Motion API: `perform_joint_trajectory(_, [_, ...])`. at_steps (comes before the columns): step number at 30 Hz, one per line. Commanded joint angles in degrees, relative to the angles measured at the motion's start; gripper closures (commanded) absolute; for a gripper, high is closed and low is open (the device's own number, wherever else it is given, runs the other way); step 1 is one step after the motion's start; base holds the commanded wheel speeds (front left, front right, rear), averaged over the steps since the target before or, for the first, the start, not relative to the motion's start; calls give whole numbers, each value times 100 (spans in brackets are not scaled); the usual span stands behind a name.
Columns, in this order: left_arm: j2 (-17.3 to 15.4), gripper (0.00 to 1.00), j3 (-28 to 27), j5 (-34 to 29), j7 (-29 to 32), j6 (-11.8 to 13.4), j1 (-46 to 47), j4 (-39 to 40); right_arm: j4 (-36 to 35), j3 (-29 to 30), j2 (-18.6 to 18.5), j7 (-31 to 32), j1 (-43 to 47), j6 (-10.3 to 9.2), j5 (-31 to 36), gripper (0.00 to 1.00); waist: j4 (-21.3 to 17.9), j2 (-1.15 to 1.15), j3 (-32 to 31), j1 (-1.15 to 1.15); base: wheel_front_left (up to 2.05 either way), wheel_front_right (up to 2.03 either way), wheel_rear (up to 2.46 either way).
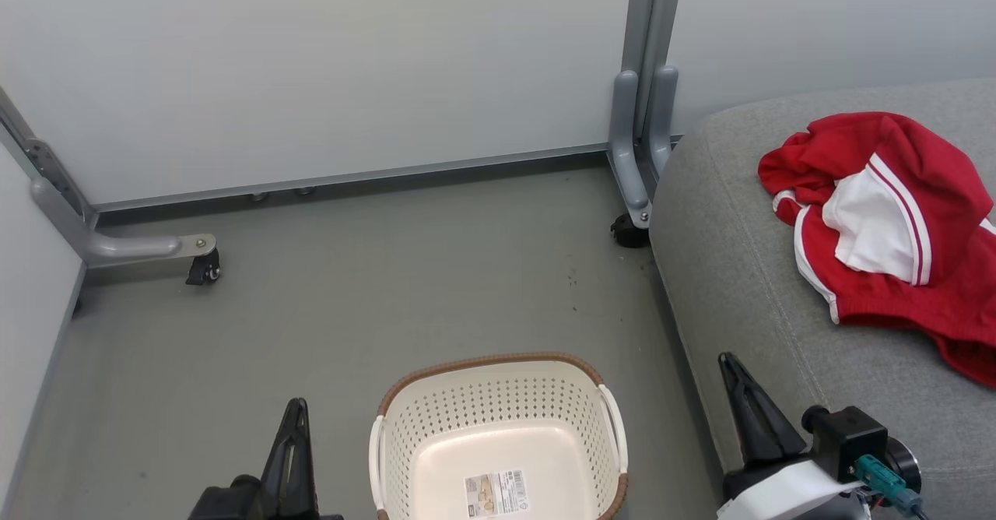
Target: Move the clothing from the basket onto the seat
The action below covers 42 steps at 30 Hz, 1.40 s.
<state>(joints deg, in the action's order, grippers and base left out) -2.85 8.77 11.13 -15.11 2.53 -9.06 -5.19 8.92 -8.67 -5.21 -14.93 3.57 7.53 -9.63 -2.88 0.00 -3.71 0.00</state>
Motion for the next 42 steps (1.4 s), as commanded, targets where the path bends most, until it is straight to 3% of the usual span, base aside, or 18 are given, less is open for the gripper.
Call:
perform_joint_trajectory(1, [-6,100,-21,194,28,-16,14,47,-48,17,-3,28,-21,0,-192,100,4,0,5,0,0,0,0])
perform_joint_trajectory(22, [-134,100,-268,2456,475,-284,447,-223,96,284,-50,484,-297,-1,-2476,100,52,0,70,0,0,0,0])
perform_joint_trajectory(42, [-187,100,-497,4112,844,-487,758,-391,198,530,-45,864,-496,-2,-4147,100,97,0,131,0,0,0,0])
